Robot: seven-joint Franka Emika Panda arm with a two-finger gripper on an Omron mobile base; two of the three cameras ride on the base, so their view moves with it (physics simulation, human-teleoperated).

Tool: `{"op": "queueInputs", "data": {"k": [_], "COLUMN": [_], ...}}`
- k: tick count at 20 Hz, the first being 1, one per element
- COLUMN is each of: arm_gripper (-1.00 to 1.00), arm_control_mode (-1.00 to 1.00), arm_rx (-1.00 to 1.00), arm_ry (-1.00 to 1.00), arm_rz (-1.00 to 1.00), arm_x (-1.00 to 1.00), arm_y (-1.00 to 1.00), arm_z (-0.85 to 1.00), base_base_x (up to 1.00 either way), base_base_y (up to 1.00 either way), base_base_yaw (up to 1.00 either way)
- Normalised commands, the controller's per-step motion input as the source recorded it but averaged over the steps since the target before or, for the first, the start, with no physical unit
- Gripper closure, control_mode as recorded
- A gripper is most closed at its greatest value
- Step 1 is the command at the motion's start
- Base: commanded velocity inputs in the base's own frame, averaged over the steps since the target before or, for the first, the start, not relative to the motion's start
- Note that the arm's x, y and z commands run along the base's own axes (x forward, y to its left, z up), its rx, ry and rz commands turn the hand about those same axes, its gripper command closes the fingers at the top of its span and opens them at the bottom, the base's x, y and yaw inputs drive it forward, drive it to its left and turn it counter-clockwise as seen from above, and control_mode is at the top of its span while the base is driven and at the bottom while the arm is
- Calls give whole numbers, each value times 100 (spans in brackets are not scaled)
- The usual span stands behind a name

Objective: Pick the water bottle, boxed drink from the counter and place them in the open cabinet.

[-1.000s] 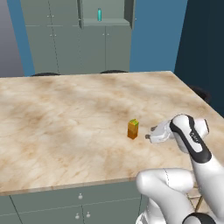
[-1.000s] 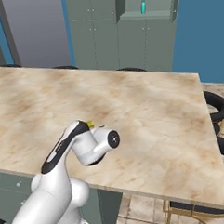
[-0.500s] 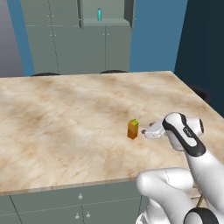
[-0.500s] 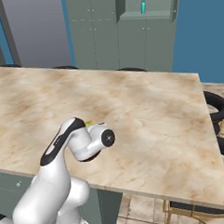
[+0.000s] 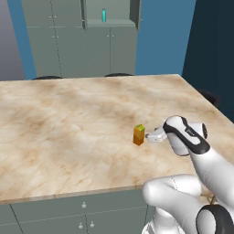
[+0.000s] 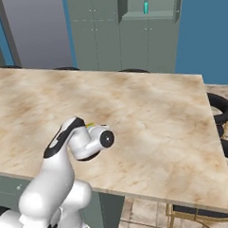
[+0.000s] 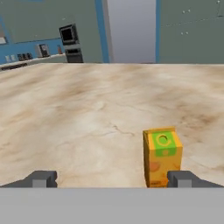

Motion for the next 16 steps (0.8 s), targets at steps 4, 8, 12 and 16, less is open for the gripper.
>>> {"op": "queueInputs", "data": {"k": [4,8,12,16], "arm_gripper": [-100,-100,-100,-100], "arm_control_mode": [-100,-100,-100,-100], "arm_rx": [0,0,0,0], "arm_ry": [0,0,0,0], "arm_rz": [-6,-6,-4,-2], "arm_x": [25,26,26,24], "arm_y": [11,10,2,-1], "arm_z": [-21,-27,-23,-11], "base_base_x": [0,0,0,0], "base_base_y": [0,0,0,0], "base_base_yaw": [0,0,0,0]}}
